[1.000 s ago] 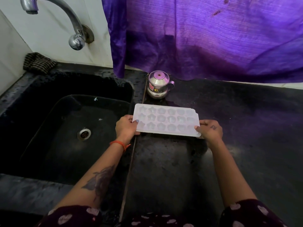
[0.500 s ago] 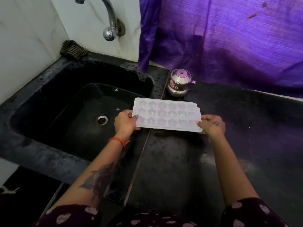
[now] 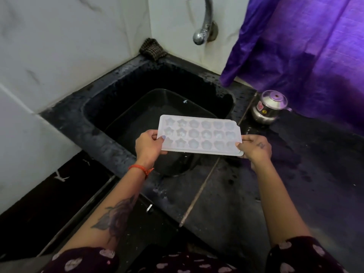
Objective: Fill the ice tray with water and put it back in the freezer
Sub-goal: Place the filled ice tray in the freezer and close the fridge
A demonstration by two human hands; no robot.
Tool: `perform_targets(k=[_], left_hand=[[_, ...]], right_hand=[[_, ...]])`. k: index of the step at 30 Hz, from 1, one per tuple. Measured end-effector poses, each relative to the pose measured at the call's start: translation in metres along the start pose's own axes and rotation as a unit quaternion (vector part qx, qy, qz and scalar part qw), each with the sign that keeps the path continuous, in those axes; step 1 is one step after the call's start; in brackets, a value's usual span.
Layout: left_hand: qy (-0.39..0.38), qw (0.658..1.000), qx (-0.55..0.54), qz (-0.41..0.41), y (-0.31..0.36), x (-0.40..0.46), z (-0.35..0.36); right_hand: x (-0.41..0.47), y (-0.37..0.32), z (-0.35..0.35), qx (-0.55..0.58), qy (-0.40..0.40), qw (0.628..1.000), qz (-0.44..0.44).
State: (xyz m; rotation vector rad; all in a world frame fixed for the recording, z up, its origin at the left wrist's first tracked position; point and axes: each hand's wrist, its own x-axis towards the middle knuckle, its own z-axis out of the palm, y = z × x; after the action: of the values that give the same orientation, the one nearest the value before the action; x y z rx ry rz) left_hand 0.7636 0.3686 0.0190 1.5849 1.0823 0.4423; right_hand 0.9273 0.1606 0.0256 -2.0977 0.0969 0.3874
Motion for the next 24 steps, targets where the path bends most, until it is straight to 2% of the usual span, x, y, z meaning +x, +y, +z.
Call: perform_targets(k=[15,24], left_hand=[[0.087,0.995,-0.039,-0.027,-0.043,-0.022,-0.127],[0.144,0.987,-0.058,-0.049,-0.063,-0.052,-0.177]], right_hand=[[-0.061,-0.033,0.099,-0.021,-0.091,0.994,-0.054],[-0.098,-0.047,0.134,-0.033,-0.149,0.983,-0.101]])
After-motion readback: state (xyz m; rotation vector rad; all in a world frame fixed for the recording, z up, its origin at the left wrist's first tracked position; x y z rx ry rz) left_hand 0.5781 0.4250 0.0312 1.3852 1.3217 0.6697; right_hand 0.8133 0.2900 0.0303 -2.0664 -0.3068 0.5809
